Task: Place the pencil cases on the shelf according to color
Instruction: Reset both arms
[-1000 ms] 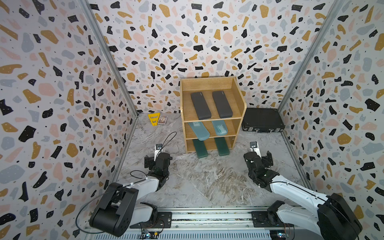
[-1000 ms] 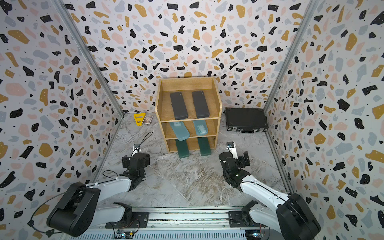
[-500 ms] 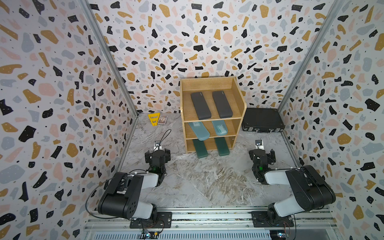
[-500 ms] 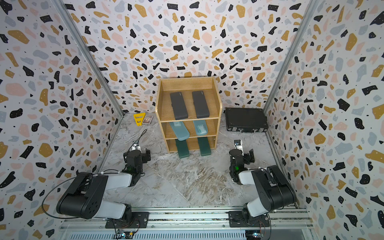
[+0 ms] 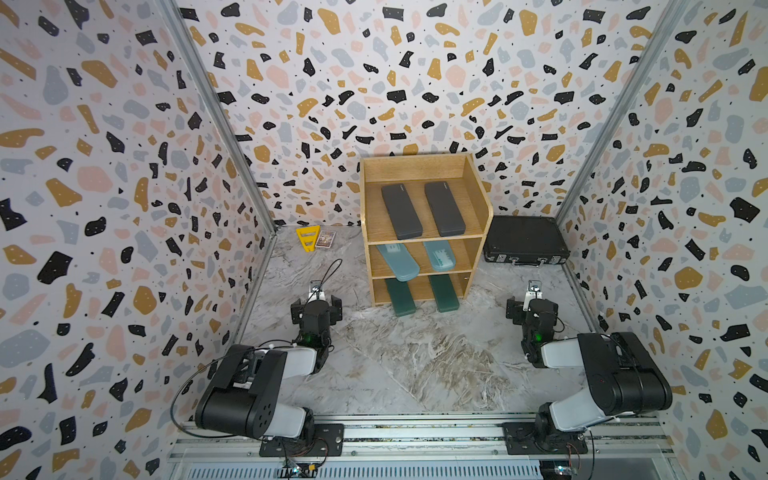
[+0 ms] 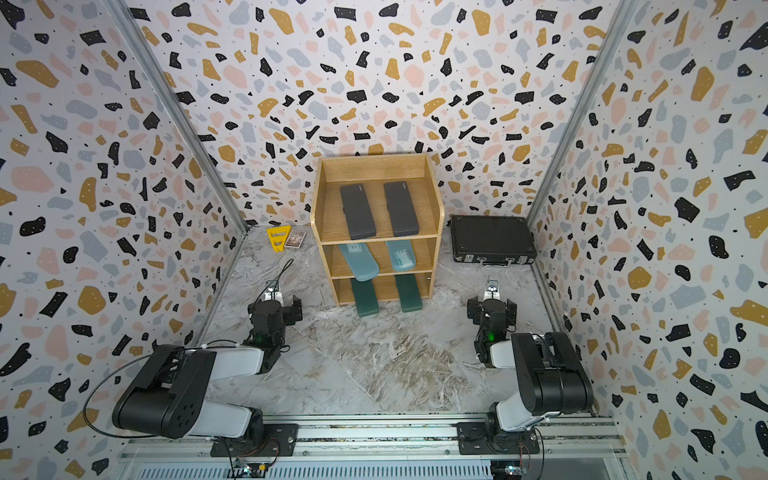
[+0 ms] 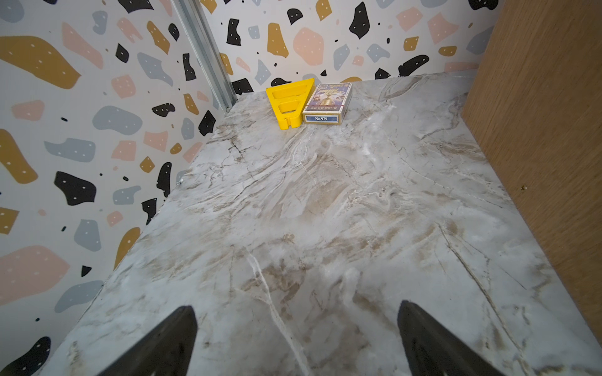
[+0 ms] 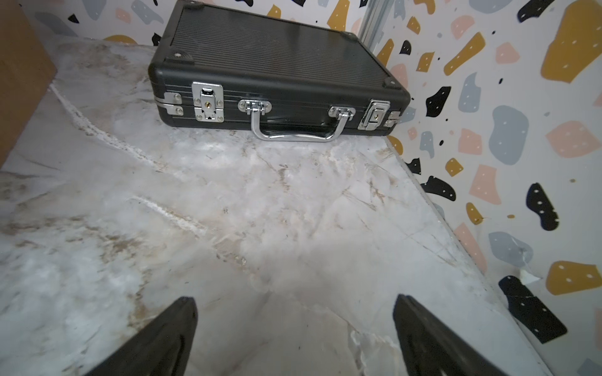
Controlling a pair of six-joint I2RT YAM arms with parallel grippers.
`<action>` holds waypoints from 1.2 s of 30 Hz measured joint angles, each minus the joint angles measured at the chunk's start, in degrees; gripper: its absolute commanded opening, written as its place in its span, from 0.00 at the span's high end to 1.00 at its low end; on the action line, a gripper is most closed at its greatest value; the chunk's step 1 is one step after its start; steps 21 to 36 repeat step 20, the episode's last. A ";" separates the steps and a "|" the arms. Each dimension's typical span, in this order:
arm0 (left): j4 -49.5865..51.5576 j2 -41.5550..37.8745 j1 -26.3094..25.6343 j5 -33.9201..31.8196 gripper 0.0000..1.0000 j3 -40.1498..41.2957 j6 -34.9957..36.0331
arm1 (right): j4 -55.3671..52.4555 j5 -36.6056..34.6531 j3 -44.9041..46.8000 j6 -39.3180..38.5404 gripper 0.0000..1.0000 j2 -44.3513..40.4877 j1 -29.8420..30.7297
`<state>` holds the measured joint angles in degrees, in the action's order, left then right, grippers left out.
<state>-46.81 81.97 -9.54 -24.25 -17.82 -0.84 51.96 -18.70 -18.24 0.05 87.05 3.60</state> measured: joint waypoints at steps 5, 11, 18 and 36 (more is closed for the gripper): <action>0.00 0.00 0.00 0.00 0.00 0.02 0.00 | 0.31 1.22 0.00 0.00 0.00 0.02 0.00; 0.00 0.00 0.00 0.00 0.00 0.02 0.00 | 0.33 1.57 0.00 0.00 0.00 0.02 0.00; 0.00 0.02 0.09 0.24 0.00 0.02 0.00 | 0.35 1.60 0.00 0.00 0.00 0.02 0.00; 0.00 0.02 0.11 0.26 0.00 0.02 0.00 | 0.35 1.60 0.00 0.00 0.00 0.02 0.00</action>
